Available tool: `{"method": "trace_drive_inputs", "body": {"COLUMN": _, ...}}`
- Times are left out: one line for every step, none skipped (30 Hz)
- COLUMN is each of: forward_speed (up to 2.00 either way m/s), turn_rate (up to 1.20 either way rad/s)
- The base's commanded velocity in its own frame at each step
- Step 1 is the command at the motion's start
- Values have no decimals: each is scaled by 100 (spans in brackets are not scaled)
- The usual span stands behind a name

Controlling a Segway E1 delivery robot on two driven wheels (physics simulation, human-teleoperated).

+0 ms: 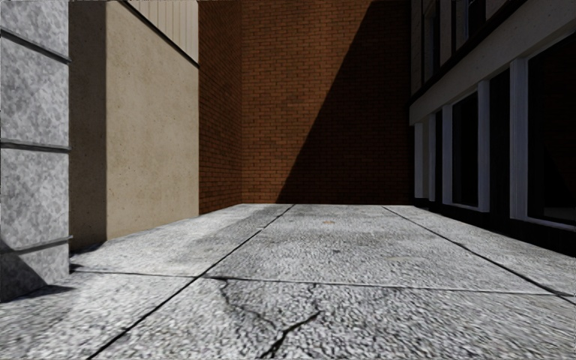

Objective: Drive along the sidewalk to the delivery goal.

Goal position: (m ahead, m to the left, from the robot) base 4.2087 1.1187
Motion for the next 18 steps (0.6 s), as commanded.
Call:
{"method": "trace_drive_inputs", "body": {"forward_speed": 142, "turn_rate": 0}}
{"method": "trace_drive_inputs", "body": {"forward_speed": 142, "turn_rate": 0}}
{"method": "trace_drive_inputs", "body": {"forward_speed": 142, "turn_rate": 0}}
{"method": "trace_drive_inputs", "body": {"forward_speed": 142, "turn_rate": 0}}
{"method": "trace_drive_inputs", "body": {"forward_speed": 142, "turn_rate": 0}}
{"method": "trace_drive_inputs", "body": {"forward_speed": 142, "turn_rate": 0}}
{"method": "trace_drive_inputs", "body": {"forward_speed": 142, "turn_rate": 0}}
{"method": "trace_drive_inputs", "body": {"forward_speed": 141, "turn_rate": 0}}
{"method": "trace_drive_inputs", "body": {"forward_speed": 140, "turn_rate": 0}}
{"method": "trace_drive_inputs", "body": {"forward_speed": 139, "turn_rate": 0}}
{"method": "trace_drive_inputs", "body": {"forward_speed": 137, "turn_rate": 0}}
{"method": "trace_drive_inputs", "body": {"forward_speed": 137, "turn_rate": 0}}
{"method": "trace_drive_inputs", "body": {"forward_speed": 136, "turn_rate": 0}}
{"method": "trace_drive_inputs", "body": {"forward_speed": 135, "turn_rate": 0}}
{"method": "trace_drive_inputs", "body": {"forward_speed": 135, "turn_rate": 0}}
{"method": "trace_drive_inputs", "body": {"forward_speed": 134, "turn_rate": 0}}
{"method": "trace_drive_inputs", "body": {"forward_speed": 134, "turn_rate": 0}}
{"method": "trace_drive_inputs", "body": {"forward_speed": 133, "turn_rate": 0}}
